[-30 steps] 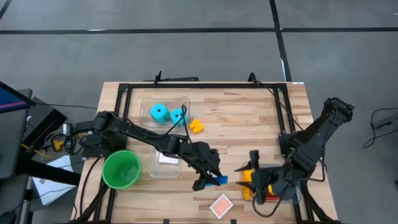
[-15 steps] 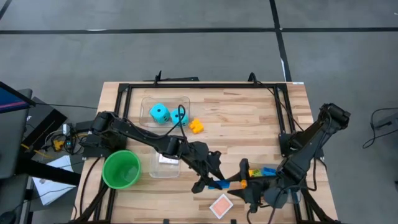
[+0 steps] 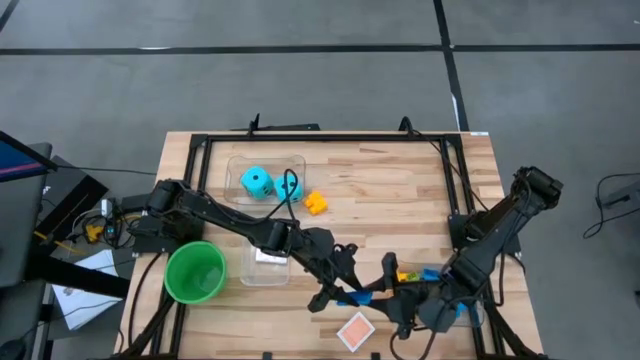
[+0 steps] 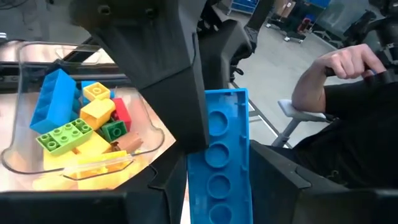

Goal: Pick & Place Toys
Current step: Put the blue game piece into the bottom right transparent bin

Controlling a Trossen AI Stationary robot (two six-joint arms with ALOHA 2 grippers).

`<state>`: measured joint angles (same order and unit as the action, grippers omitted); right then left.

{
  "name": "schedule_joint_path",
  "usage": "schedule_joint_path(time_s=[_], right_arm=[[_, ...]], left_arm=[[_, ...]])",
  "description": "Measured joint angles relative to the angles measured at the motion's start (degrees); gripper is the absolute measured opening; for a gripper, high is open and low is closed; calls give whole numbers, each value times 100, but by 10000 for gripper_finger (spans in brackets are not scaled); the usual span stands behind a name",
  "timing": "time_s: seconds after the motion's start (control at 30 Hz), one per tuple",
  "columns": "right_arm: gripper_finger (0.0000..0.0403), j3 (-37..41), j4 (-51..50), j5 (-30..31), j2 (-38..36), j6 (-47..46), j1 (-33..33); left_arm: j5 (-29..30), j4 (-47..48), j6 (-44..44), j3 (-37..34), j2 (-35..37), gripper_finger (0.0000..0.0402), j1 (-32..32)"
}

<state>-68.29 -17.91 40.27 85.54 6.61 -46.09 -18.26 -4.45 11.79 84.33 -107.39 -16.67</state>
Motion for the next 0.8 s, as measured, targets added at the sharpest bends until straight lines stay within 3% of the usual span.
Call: schedule_joint_path(time_s=[0.17,0.4,0.8], right_arm=[[47,0,-24,-46,0,201,-9],[46,0,-2,19,-2,112,-27],[46,-174,-1178,169,-48,-818,-329]], left_arm=[[-40,7,18,0,0,151,0],[41,126,-298,4,7,167,20],[682,1976,-863,4,15,171,20]])
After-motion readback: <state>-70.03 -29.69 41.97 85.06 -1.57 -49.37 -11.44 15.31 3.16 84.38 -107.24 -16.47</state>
